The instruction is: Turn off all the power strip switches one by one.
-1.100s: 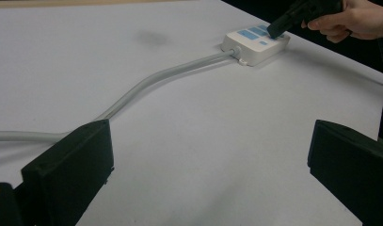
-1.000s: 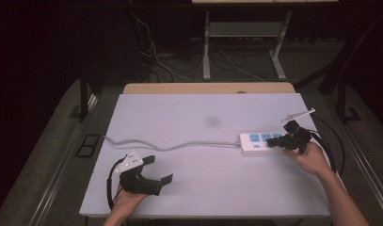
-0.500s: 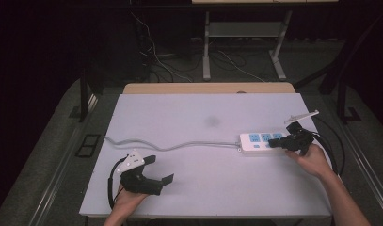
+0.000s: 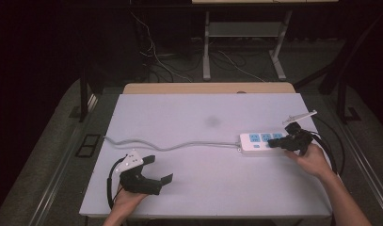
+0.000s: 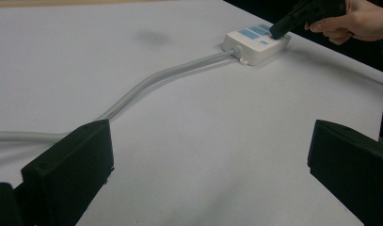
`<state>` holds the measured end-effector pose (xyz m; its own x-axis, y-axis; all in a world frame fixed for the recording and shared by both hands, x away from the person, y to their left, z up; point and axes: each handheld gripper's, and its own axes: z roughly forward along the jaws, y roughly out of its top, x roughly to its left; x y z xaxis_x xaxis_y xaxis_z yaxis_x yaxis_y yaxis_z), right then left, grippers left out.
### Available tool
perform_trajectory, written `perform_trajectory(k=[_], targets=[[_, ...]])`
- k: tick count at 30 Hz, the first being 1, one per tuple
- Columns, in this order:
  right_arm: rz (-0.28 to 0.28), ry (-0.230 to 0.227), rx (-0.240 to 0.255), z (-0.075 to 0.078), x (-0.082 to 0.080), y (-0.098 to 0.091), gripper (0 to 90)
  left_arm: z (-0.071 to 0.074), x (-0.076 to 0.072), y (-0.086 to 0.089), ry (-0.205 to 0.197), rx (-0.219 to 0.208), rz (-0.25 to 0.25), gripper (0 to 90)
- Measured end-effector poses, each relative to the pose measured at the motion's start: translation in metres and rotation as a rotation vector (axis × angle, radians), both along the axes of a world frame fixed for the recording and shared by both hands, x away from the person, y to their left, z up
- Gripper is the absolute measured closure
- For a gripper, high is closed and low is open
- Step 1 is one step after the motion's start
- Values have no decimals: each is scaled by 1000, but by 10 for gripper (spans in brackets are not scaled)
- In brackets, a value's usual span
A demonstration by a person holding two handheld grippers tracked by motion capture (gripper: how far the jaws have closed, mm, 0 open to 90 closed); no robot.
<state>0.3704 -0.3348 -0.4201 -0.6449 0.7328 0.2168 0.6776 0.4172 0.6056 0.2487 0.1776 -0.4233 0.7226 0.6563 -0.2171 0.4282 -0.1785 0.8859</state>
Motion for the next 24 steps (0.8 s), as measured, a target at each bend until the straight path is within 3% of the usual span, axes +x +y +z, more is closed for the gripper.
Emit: perform_trajectory(k=[16, 18, 24], targets=[[1, -10, -18, 6, -1, 1, 900, 0, 1, 1, 2, -7, 1, 0], [9, 0, -39, 7, -1, 2, 900, -1, 1, 1, 4, -7, 2, 0], [8, 3, -24, 10, -1, -1, 900, -1, 1, 1, 5, -8, 3, 0]])
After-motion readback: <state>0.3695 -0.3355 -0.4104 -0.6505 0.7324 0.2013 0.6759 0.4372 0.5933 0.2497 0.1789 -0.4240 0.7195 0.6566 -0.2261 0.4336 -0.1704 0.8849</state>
